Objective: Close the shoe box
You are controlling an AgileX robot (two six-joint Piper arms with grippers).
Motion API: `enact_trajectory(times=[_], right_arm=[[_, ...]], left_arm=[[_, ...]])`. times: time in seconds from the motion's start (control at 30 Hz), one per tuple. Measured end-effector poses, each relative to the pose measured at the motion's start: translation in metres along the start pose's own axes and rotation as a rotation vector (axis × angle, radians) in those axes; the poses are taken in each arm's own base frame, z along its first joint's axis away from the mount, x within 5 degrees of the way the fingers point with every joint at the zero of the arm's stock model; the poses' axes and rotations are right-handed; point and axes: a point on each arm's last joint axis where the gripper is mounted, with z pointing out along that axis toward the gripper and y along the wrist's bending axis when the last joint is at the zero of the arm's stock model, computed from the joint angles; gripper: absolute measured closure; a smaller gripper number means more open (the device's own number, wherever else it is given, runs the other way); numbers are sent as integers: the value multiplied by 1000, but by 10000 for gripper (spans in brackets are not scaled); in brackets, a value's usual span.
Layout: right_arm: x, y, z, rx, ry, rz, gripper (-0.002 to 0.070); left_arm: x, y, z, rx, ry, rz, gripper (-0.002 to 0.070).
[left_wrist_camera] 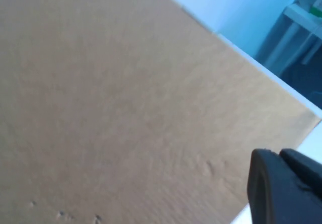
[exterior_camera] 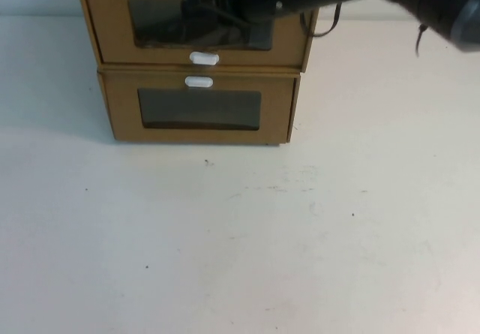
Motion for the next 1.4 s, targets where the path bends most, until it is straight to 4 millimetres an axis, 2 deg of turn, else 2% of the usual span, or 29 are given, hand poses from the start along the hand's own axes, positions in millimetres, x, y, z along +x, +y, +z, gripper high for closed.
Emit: enact_trajectory(times=[0.17, 0.27, 0.43, 0.5, 0.63, 0.73, 0.83, 0.97, 1.03, 1.17, 1.27, 1.4], right_arm=[[-19, 33, -61, -21, 1, -90, 688], [-20, 47, -98, 19, 18, -129, 687], [1, 61, -161, 143, 28, -126, 687], [21, 63, -181, 190, 35, -93, 687], [69, 71, -220, 225, 7, -39, 687], [107, 78, -249, 232, -25, -16, 687], [146, 84, -278, 254, -62, 8, 687], [193, 85, -307, 306, -102, 32, 687], [209, 85, -317, 327, -114, 37, 687], [234, 86, -329, 336, -134, 37, 687], [250, 84, -331, 342, -165, 25, 687], [271, 79, -330, 348, -251, 0, 687]], left_arm=[[-21, -38, -52, -117, -36, 127, 680], [-23, -55, -77, -196, -29, 158, 680], [-9, -83, -108, -254, -32, 177, 680], [3, -95, -119, -272, -46, 166, 680], [41, -114, -133, -294, -48, 160, 680], [75, -139, -150, -305, -99, 175, 680], [116, -162, -166, -329, -177, 186, 680], [171, -194, -191, -390, -291, 224, 680], [198, -208, -201, -416, -347, 248, 680], [249, -221, -207, -462, -391, 305, 680], [286, -225, -207, -506, -405, 364, 680], [323, -222, -201, -562, -443, 402, 680]])
